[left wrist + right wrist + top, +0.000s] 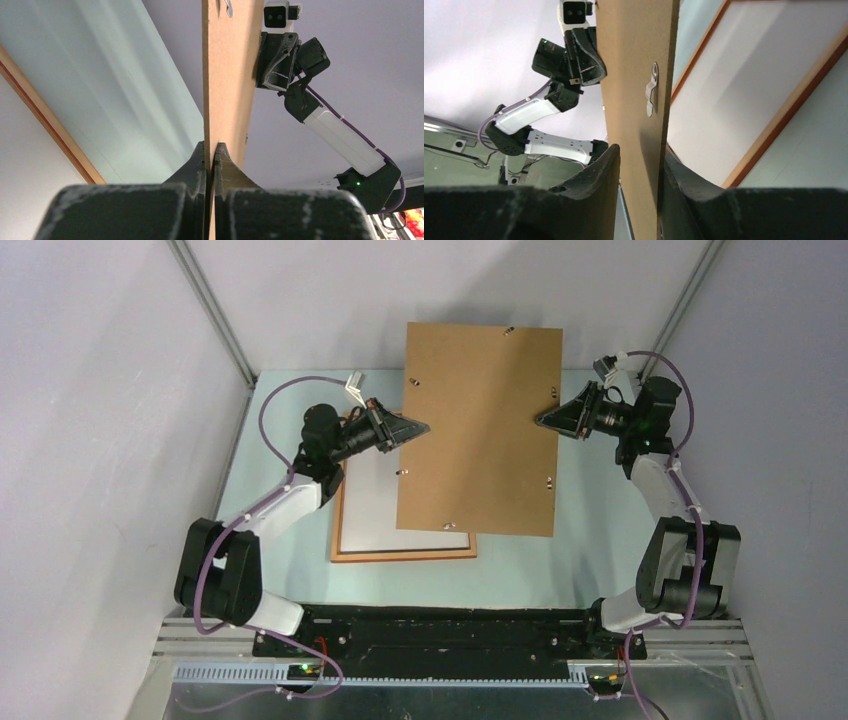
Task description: Put the photo into the frame
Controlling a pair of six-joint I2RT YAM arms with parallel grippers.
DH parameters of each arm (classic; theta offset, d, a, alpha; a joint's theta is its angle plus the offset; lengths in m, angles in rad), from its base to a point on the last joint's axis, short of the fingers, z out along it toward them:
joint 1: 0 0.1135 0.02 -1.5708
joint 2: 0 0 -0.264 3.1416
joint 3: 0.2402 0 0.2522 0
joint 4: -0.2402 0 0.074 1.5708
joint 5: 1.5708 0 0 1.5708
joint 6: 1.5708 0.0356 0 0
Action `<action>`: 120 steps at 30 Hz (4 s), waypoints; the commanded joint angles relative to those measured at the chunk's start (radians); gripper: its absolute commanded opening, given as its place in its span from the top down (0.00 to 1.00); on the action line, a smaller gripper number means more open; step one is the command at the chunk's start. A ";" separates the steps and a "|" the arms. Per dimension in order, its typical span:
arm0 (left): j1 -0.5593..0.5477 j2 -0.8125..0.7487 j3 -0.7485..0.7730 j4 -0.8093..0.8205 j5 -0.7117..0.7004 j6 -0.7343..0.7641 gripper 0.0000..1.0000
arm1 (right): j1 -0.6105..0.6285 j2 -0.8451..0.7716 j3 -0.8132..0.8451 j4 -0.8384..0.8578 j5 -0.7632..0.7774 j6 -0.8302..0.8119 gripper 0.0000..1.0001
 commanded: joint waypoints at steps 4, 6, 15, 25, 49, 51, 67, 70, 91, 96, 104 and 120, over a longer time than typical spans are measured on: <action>0.001 0.088 -0.007 -0.123 -0.109 0.143 1.00 | 0.054 -0.131 -0.043 0.336 -0.183 0.246 0.66; 0.001 0.101 0.002 -0.123 -0.104 0.151 1.00 | 0.056 -0.141 -0.050 0.319 -0.184 0.238 0.67; 0.001 0.160 0.071 -0.132 -0.080 0.190 1.00 | 0.098 -0.172 -0.051 0.032 -0.193 -0.009 0.72; 0.001 0.160 0.074 -0.141 -0.078 0.198 1.00 | 0.089 -0.171 -0.052 -0.012 -0.189 -0.064 0.85; 0.035 0.034 -0.006 -0.240 -0.211 0.274 0.64 | 0.050 -0.134 -0.052 0.249 -0.191 0.168 1.00; 0.036 0.030 -0.001 -0.254 -0.221 0.285 0.56 | 0.059 -0.128 -0.053 0.258 -0.187 0.181 1.00; 0.060 -0.033 0.032 -0.338 -0.235 0.355 0.01 | 0.054 -0.077 -0.051 0.129 -0.151 0.064 1.00; 0.062 -0.058 0.040 -0.388 -0.211 0.423 0.00 | 0.053 -0.056 -0.052 0.177 -0.149 0.090 1.00; -0.034 -0.175 0.069 -0.741 -0.145 0.735 0.00 | 0.036 0.031 -0.052 0.364 -0.123 0.217 1.00; -0.079 -0.173 0.103 -0.776 -0.164 0.759 0.01 | 0.028 0.035 -0.051 0.352 -0.124 0.208 1.00; -0.145 -0.169 0.147 -0.869 -0.232 0.833 0.02 | 0.022 0.034 -0.052 0.264 -0.114 0.130 1.00; -0.260 -0.164 0.199 -0.982 -0.392 0.909 0.02 | 0.002 0.042 -0.023 0.169 -0.070 0.056 1.00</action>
